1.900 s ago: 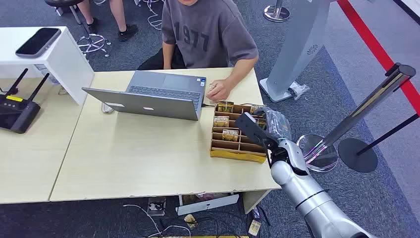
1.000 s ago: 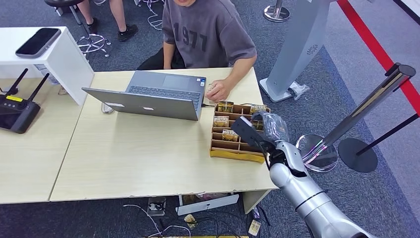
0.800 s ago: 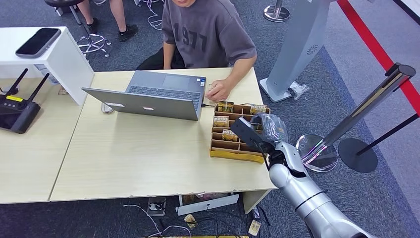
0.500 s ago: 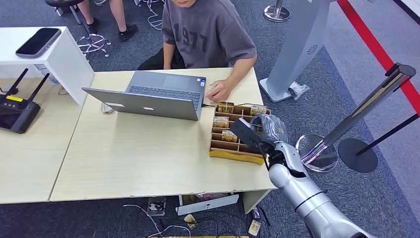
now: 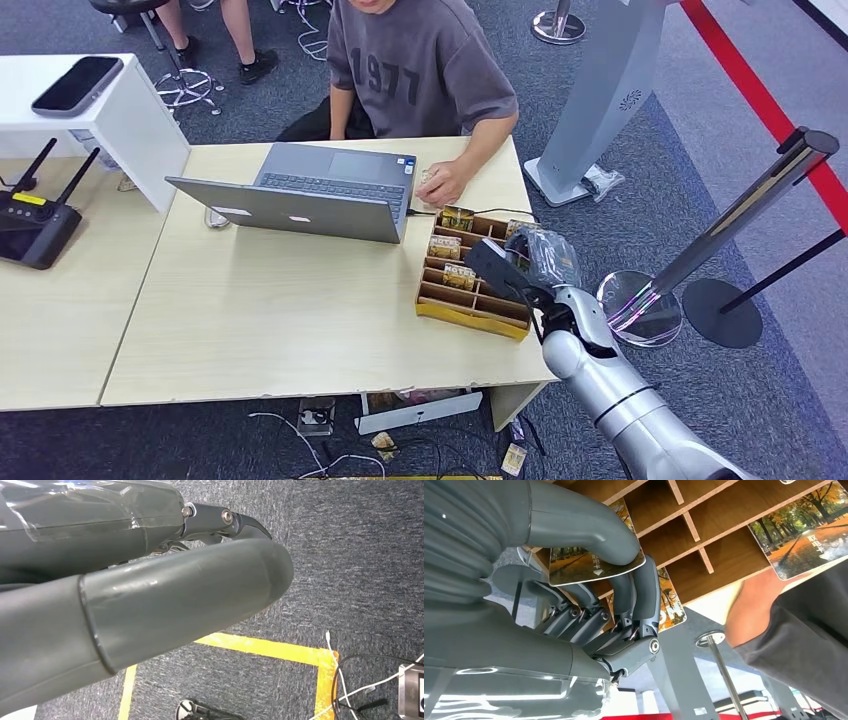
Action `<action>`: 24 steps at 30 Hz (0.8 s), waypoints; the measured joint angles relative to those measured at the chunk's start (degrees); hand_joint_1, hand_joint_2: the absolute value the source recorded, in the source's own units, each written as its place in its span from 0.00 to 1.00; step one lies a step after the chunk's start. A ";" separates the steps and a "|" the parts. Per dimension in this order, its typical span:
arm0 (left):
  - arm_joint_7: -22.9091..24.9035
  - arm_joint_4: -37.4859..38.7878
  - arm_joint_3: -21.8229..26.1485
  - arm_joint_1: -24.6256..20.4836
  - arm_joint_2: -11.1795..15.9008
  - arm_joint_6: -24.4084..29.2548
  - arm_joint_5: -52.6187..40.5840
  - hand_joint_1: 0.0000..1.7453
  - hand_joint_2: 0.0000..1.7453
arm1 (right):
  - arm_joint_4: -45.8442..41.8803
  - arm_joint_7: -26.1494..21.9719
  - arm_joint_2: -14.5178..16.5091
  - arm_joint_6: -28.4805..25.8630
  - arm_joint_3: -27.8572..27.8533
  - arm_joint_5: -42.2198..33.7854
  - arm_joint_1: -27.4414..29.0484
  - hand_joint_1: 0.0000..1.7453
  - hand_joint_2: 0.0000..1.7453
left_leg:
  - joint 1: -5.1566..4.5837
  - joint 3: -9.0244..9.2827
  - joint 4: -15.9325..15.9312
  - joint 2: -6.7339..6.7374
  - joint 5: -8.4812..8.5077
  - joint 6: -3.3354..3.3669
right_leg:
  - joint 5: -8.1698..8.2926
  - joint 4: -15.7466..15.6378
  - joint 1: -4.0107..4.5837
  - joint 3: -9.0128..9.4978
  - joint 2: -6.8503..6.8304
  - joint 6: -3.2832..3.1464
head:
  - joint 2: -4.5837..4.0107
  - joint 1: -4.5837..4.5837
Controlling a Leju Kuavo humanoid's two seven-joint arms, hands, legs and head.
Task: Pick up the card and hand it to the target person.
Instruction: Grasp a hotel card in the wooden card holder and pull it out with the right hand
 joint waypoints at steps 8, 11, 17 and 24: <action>-0.02 0.00 0.00 0.03 0.13 -0.25 0.39 0.00 0.00 | -4.81 2.18 -1.61 0.32 -0.16 2.28 -1.08 1.00 1.00 | 0.00 0.01 0.01 0.00 0.01 -0.01 | 0.06 0.00 0.00 0.00 0.00 0.00 | 0.00 0.00; -0.04 0.00 0.00 0.04 0.16 -0.25 0.62 0.00 0.00 | -7.78 3.05 -2.56 0.58 -0.32 2.74 -1.90 1.00 1.00 | 0.00 0.01 0.02 0.01 0.01 -0.01 | 0.07 0.00 0.00 0.00 0.00 0.00 | 0.00 0.00; -0.21 0.00 0.00 0.05 0.18 -0.39 0.68 0.00 0.00 | -12.72 3.95 -3.84 0.76 -1.46 2.75 -3.77 1.00 1.00 | 0.00 0.02 0.03 0.01 0.02 -0.03 | 0.08 0.00 0.00 0.00 0.00 0.00 | 0.00 0.00; -0.48 0.02 -0.30 0.04 0.23 -0.53 0.62 0.00 0.00 | -14.90 3.31 -4.29 -0.21 -2.02 0.82 -6.90 1.00 1.00 | 0.00 0.01 0.03 0.01 0.04 -0.06 | 0.08 0.02 0.00 0.00 0.00 0.00 | 0.00 0.00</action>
